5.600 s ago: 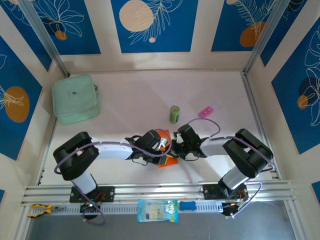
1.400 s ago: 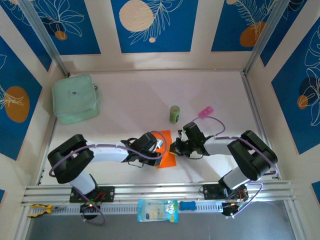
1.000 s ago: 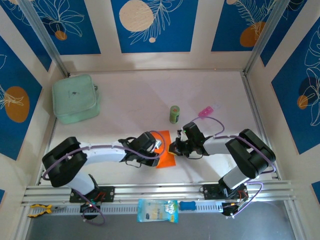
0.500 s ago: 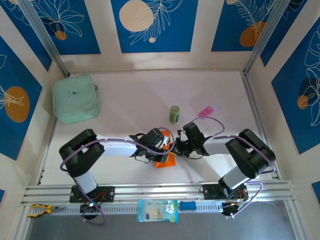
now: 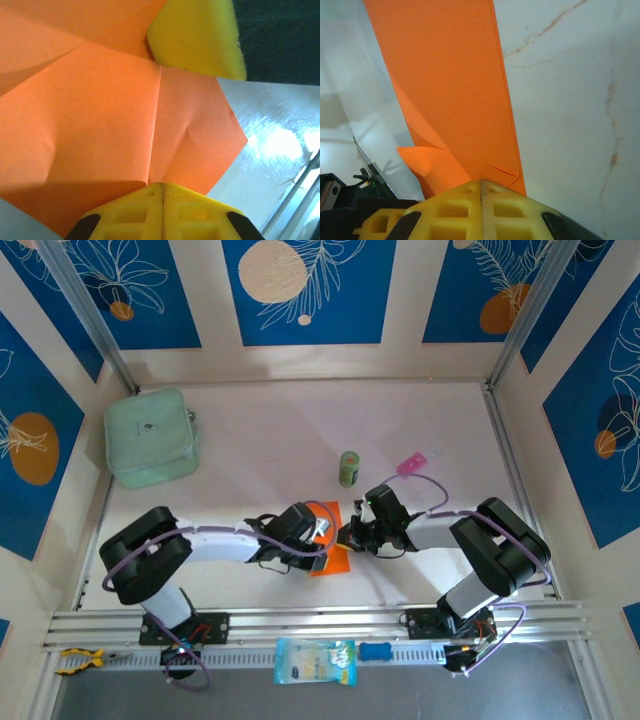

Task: Fold a paper plane with a square sheet of paper (pick it up from the middle)
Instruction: Fold the triangle a second time at the center of the table.

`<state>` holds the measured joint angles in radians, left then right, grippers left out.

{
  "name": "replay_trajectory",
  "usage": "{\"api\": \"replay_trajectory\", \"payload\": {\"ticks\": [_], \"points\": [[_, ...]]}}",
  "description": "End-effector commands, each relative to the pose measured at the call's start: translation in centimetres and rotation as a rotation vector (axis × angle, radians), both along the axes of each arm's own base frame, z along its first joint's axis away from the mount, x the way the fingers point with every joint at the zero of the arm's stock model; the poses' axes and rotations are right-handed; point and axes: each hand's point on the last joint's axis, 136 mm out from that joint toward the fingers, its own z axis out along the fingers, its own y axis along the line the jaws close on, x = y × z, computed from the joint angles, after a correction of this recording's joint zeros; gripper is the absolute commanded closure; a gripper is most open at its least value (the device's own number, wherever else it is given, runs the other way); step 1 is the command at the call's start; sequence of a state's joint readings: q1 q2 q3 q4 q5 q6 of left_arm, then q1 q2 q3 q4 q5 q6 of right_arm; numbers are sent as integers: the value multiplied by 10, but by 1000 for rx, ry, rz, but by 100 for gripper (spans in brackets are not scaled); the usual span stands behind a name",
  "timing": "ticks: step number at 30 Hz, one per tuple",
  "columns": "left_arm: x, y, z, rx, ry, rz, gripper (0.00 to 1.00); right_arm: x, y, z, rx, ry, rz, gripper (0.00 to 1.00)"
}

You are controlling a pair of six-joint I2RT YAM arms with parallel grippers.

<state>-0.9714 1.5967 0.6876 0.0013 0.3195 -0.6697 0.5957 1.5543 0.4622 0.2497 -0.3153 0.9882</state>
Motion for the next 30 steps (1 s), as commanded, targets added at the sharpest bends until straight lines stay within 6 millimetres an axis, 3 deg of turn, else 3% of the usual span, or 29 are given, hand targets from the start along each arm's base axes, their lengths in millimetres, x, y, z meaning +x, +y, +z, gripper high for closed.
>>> {"api": "replay_trajectory", "payload": {"ticks": [1, 6, 10, 14, 20, 30], "points": [[3, -7, 19, -71, 2, 14, 92, -14, -15, -24, -90, 70, -19, 100], [23, -18, 34, -154, 3, 79, 92, -14, -15, -25, -93, 71, -21, 100], [32, -18, 22, -137, 45, 120, 95, -15, -13, -25, -93, 70, -16, 100], [23, -16, 2, -107, 116, 103, 96, -16, -14, -26, -96, 73, -14, 100], [3, 11, -24, -13, 159, 102, 96, -16, -15, -26, -104, 72, -18, 100], [-8, 23, -20, -3, 162, 83, 93, -14, -14, -27, -106, 72, -15, 100]]}}
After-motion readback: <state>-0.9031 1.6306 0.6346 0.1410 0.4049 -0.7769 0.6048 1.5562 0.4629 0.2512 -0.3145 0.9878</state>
